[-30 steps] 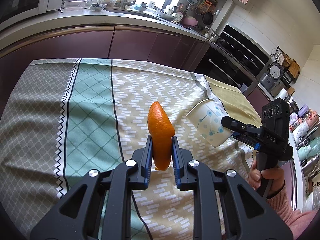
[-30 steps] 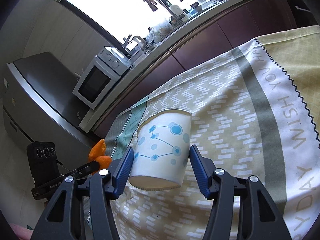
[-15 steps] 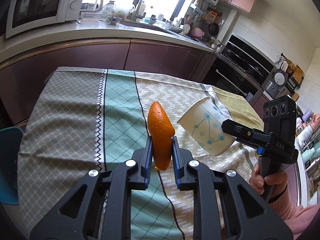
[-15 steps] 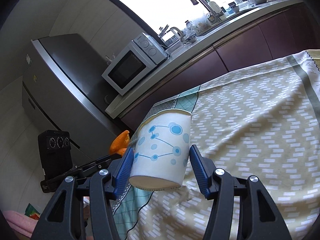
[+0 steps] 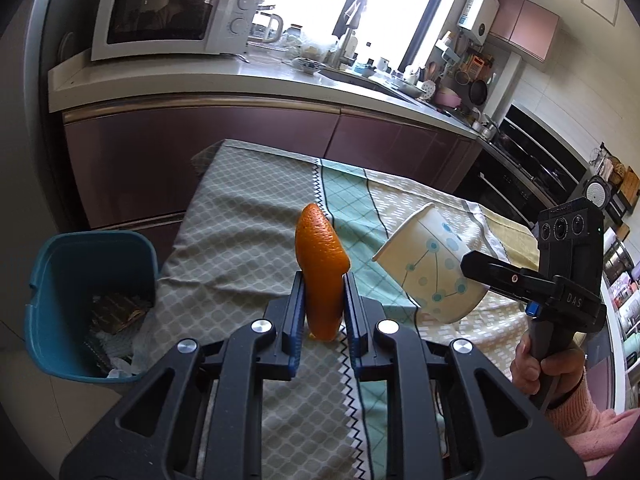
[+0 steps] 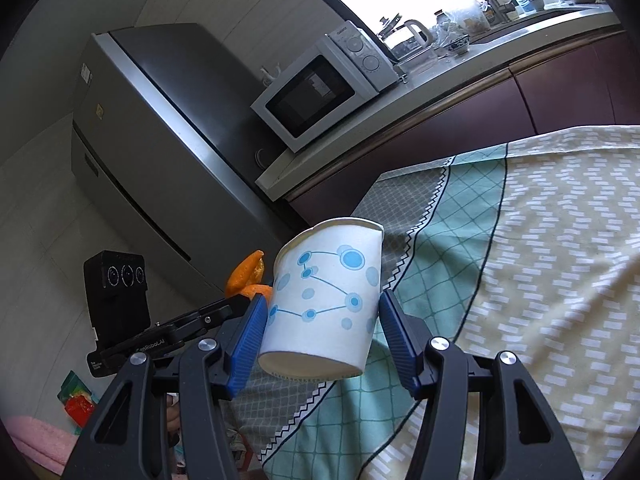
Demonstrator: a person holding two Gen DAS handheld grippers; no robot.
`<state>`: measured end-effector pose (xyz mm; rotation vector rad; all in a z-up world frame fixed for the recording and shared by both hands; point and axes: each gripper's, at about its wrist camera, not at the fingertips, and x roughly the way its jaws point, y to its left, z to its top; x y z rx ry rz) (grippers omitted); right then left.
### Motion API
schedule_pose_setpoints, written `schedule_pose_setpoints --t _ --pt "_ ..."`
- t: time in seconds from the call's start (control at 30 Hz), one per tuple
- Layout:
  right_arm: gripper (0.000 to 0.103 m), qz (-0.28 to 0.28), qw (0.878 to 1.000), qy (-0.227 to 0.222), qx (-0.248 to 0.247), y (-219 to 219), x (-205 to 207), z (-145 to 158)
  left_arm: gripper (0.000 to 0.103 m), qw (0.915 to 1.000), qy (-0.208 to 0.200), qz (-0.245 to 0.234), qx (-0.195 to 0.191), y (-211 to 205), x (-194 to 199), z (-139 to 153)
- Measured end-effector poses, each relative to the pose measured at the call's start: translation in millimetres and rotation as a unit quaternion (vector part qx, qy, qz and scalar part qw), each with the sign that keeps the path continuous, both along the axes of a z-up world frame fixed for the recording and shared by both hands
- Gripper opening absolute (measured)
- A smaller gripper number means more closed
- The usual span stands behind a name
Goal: Collect trash
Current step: 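Carry the orange peel and white cup with both tools over the teal bin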
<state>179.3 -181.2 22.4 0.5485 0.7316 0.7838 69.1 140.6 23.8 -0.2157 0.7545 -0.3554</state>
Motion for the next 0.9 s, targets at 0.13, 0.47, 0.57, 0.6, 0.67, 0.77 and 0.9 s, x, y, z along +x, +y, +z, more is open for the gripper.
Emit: schedule_pose_setpoints --t 0.13,0.47,0.57,0.6,0.67,0.77,0.9 --pt "0.056 0.026 1.000 -0.003 -0.002 27 5 4 0.018 0.9996 -0.002 0.028 0.004 26 -6 1" --pt "0.056 0.081 0.997 -0.009 -0.006 83 13 11 0.018 0.9965 -0.003 0.082 0.015 77 -17 -1" --pt "0.056 0.091 0.996 -0.008 -0.007 95 16 12 0.018 0.9955 -0.003 0.093 0.021 89 -20 -2" --pt "0.056 0.094 0.995 -0.008 -0.007 99 16 12 0.018 0.9950 -0.004 0.097 0.024 92 -21 -3" --pt "0.056 0.099 0.995 -0.006 -0.008 104 18 12 0.018 0.9943 -0.004 0.103 0.027 95 -22 -3" --pt "0.056 0.106 0.994 -0.005 -0.010 114 20 12 0.018 0.9933 -0.004 0.111 0.033 101 -23 -3" --pt "0.056 0.115 0.993 -0.003 -0.012 126 22 13 0.018 0.9922 -0.003 0.120 0.034 110 -24 -5"
